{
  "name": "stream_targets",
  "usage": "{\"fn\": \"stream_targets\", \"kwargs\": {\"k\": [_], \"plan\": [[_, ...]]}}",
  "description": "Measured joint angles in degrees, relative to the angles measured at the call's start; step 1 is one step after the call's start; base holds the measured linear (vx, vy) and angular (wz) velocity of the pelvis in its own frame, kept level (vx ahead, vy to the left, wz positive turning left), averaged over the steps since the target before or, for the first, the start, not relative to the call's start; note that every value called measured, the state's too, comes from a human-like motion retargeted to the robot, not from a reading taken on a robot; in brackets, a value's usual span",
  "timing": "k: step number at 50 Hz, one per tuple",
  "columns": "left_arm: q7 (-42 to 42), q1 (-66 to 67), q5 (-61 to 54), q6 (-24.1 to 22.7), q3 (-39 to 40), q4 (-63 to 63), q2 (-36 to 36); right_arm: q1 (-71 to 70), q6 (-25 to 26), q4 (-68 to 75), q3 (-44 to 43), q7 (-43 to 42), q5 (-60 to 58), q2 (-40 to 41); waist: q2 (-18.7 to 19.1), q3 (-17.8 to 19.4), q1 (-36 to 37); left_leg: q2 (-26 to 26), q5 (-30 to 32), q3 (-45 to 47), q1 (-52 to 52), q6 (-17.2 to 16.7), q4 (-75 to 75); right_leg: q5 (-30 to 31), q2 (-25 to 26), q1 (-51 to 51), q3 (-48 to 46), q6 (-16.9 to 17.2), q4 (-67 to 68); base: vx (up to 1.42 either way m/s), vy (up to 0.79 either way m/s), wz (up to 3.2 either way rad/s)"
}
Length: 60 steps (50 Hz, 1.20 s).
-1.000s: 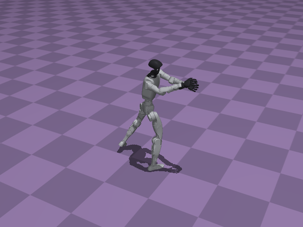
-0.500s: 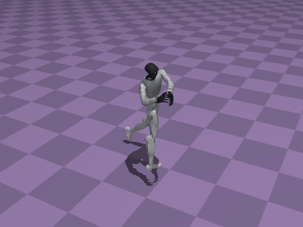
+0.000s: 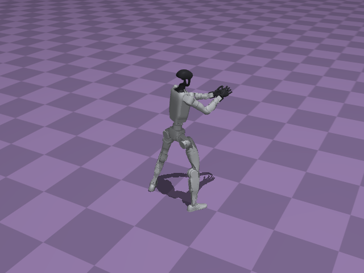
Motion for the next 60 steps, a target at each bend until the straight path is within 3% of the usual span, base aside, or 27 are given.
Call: {"fn": "stream_targets", "kwargs": {"k": [3, 9, 13, 15, 17, 19, 20, 22, 26, 30, 32, 35, 37, 42, 47, 52, 60], "plan": [[3.9, 5.6, -8.9, -4.5, 3.9, -5.2, -1.2, 0.9, 0.7, -0.4, 1.9, 0.2, -1.8, 2.6, -4.4, 1.0, 10.7, -1.5, 0.8, -5.3, -4.3, -1.2, -0.1, 3.4, -1.7, 0.5, -3.5, -1.9, 1.3, -0.11, 0.32, 1.56], [2.8, 9.9, -9.1, -4.7, 7.8, -11.6, 1.6, -3.3, 0.9, -1.2, 10.0, -0.7, -3.2, 2.8, -10.3, 3.0, 32.5, -6.4, 1.2, -17.6, -10.9, -1.3, -1.7, 10.4, -4.4, 3.9, -5.4, -1.0, 3.0, 0.00, 0.31, 1.81], [1.5, 10.4, -0.5, -3.1, 9.1, -13.9, 7.2, -10.1, 0.3, -0.4, 15.1, 1.5, -4.1, 3.4, -12.5, 3.9, 44.4, -9.6, 0.5, -25.3, -14.6, -0.5, -0.6, 13.2, -4.7, 5.7, -1.7, -1.0, 5.5, 0.12, 0.24, 1.74], [5.7, 10.8, -9.6, -11.5, 10.7, -18.2, 7.3, -14.3, 0.2, 0.8, 17.2, 0.0, -4.5, 4.5, -13.7, 4.9, 49.6, -11.6, 0.7, -28.8, -16.1, 0.3, -0.7, 14.8, -4.6, 6.1, 0.6, -1.0, 6.8, 0.14, 0.20, 1.70], [4.7, 9.7, -11.3, -9.5, 13.1, -19.6, 8.5, -18.5, 0.8, 1.9, 18.9, 0.8, -4.7, 5.6, -14.8, 5.5, 53.6, -13.4, 1.1, -32.7, -17.3, 0.7, -1.9, 15.2, -3.2, 6.4, 3.8, -0.7, 8.0, 0.14, 0.16, 1.83], [5.7, 8.6, -6.8, -10.7, 14.7, -20.7, 11.4, -23.2, 0.3, 3.0, 20.9, 0.5, -5.2, 7.0, -16.0, 6.2, 56.1, -15.1, 2.3, -36.8, -17.7, 0.1, -4.6, 14.5, 0.0, 7.1, 9.8, 0.8, 8.2, 0.13, 0.12, 1.96], [6.6, 8.2, -1.3, -11.8, 15.1, -20.8, 13.7, -25.9, -0.5, 3.6, 22.1, 0.2, -5.7, 7.9, -16.5, 6.5, 56.8, -15.9, 3.2, -38.9, -17.7, -0.4, -6.3, 14.4, 1.9, 7.5, 12.9, 1.8, 8.2, 0.12, 0.10, 1.94], [5.9, 7.0, 6.1, -8.0, 17.9, -22.0, 16.7, -30.8, -0.7, 4.1, 23.8, 1.3, -6.8, 9.5, -17.5, 7.2, 58.1, -16.8, 5.1, -42.8, -17.2, -1.4, -10.5, 15.8, 4.2, 7.7, 14.6, 1.5, 9.1, 0.12, 0.08, 1.85], [9.7, 7.1, 12.4, -10.4, 23.8, -28.4, 20.2, -40.9, -2.6, 1.8, 27.7, 2.2, -9.3, 11.0, -18.7, 8.2, 59.2, -16.6, 7.8, -48.9, -14.7, -2.9, -20.4, 21.1, 8.2, 8.2, 16.4, 2.1, 10.6, 0.11, 0.07, 1.69], [14.5, 7.3, 21.0, -13.3, 29.8, -36.0, 21.9, -50.8, -5.0, -3.6, 31.0, 1.8, -11.4, 10.3, -18.8, 8.8, 59.8, -13.0, 7.1, -52.4, -13.2, -7.6, -27.2, 26.7, 14.4, 9.5, 18.7, 4.0, 9.9, 0.11, -0.04, 1.42], [18.3, 7.6, 14.9, -21.0, 32.2, -45.8, 18.6, -54.4, -5.3, -6.6, 31.1, -0.4, -12.4, 10.1, -18.9, 9.1, 60.1, -10.4, 6.0, -53.8, -13.1, -9.3, -29.1, 28.8, 18.2, 10.1, 19.4, 4.0, 9.4, 0.14, -0.19, 1.25], [20.2, 9.0, 24.3, -19.4, 35.6, -50.5, 19.9, -57.8, -6.9, -10.9, 30.2, -0.5, -14.0, 9.2, -19.4, 9.2, 60.2, -8.7, 3.9, -56.4, -13.8, -11.1, -29.1, 30.8, 22.7, 11.6, 20.8, 4.0, 8.9, 0.18, -0.23, 1.25], [22.1, 9.3, 27.2, -20.8, 36.9, -55.8, 19.2, -59.6, -7.7, -13.7, 29.3, -1.6, -15.0, 9.1, -20.2, 9.9, 60.0, -8.6, 2.9, -57.9, -14.0, -11.7, -29.0, 31.9, 24.5, 12.3, 21.6, 4.0, 9.1, 0.19, -0.21, 1.18], [24.6, 10.1, 37.8, -19.1, 40.4, -64.7, 18.3, -62.4, -9.3, -19.8, 27.3, -3.9, -17.3, 8.7, -21.0, 11.3, 59.8, -10.3, 2.4, -62.6, -13.9, -11.3, -29.1, 33.9, 27.9, 14.7, 26.8, 4.0, 8.8, 0.16, -0.11, 0.98], [28.7, 13.6, 47.9, -15.2, 43.3, -71.4, 18.1, -60.8, -10.2, -23.1, 25.6, -5.8, -19.9, 12.4, -21.1, 11.3, 56.1, -12.6, 4.0, -65.6, -12.2, -11.3, -29.1, 33.8, 29.5, 18.7, 33.4, 4.0, 7.7, 0.09, -0.04, 0.64], [33.7, 16.3, 57.8, -12.5, 44.7, -73.2, 16.0, -60.7, -13.2, -24.3, 27.0, -7.3, -18.6, 10.7, -21.1, 10.8, 55.3, -13.2, 6.9, -66.5, -11.4, -12.4, -29.1, 32.2, 29.7, 20.8, 35.9, 4.0, 7.0, -0.01, -0.07, 0.03], [40.1, 16.4, 60.1, -11.4, 43.3, -67.9, 7.3, -58.3, -13.9, -16.7, 31.7, -8.6, -20.4, 11.6, -18.9, 7.7, 55.6, -12.7, 11.7, -57.7, -10.3, -11.0, -27.5, 22.2, 23.1, 19.0, 34.1, 4.0, 8.2, -0.24, 0.07, -1.16]]}}
